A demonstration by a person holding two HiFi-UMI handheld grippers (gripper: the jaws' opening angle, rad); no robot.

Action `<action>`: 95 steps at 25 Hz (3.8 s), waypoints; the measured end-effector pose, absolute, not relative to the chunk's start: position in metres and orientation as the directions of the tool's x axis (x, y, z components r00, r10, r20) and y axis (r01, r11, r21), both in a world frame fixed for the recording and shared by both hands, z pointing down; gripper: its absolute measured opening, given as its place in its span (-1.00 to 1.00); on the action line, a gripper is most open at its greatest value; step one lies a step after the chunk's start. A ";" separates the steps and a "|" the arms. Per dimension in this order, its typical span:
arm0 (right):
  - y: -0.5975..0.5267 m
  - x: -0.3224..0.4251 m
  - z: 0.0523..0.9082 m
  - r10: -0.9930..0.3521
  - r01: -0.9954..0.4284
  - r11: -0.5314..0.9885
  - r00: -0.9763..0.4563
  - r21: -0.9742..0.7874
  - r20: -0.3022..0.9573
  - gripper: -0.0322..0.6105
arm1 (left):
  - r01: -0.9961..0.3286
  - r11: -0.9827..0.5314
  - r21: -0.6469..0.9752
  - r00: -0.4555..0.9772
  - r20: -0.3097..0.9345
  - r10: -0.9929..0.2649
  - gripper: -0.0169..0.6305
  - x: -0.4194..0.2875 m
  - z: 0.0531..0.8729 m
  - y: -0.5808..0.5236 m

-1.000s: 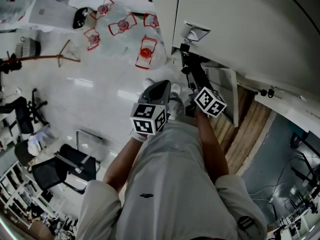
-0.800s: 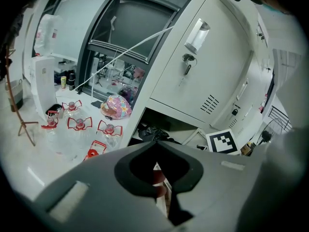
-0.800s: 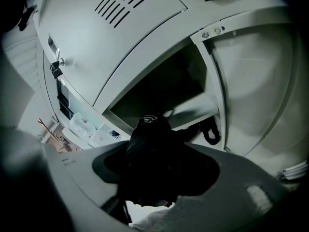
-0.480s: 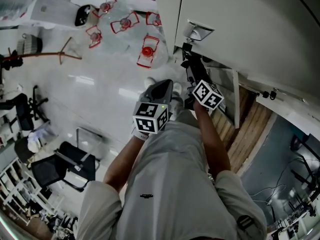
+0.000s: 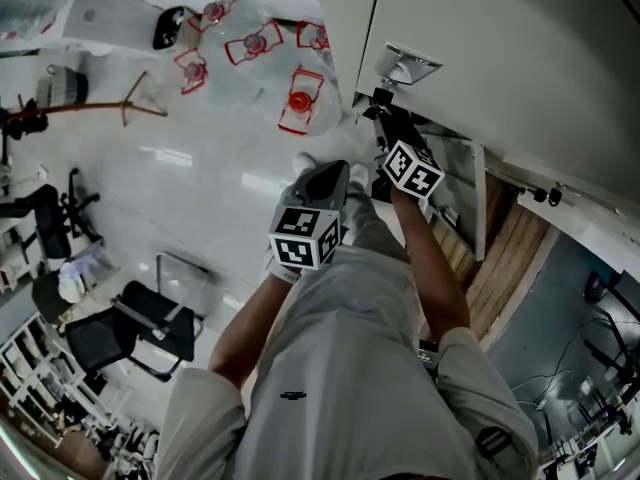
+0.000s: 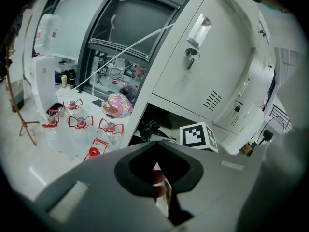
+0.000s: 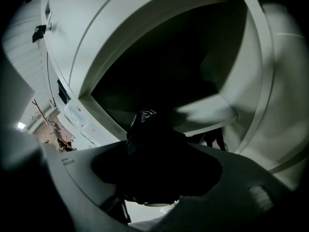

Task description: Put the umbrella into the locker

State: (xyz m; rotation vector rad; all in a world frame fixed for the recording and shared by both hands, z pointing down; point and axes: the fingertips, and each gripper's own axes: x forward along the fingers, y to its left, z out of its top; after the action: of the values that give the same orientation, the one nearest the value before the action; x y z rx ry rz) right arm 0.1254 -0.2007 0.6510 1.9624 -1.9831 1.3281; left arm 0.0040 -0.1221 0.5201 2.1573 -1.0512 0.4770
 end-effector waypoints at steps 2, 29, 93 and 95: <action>-0.207 0.125 0.653 -0.790 -0.849 -0.167 -0.189 -0.501 0.583 0.01 | -0.796 -0.438 0.418 0.605 0.582 -0.543 -0.89 0.003 0.522 -0.123; -0.265 0.119 0.703 -0.729 -0.951 -0.065 -0.162 -0.303 0.665 0.10 | -0.798 -0.455 0.396 0.599 0.603 -0.526 -0.89 0.007 0.528 -0.130; -0.237 0.122 0.689 -0.764 -0.984 -0.004 -0.112 -0.178 0.636 -0.23 | -0.792 -0.465 0.395 0.604 0.619 -0.503 -0.89 0.009 0.528 -0.104; -0.246 0.123 0.689 -0.766 -0.985 -0.002 -0.108 -0.171 0.634 -0.23 | -0.797 -0.458 0.393 0.598 0.621 -0.508 -0.89 0.005 0.528 -0.104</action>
State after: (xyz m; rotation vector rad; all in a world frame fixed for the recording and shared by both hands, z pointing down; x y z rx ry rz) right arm 0.1234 -0.2459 0.6890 1.8105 -1.9235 0.8417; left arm 0.0048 -0.1042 0.5283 2.1522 -1.0273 0.5549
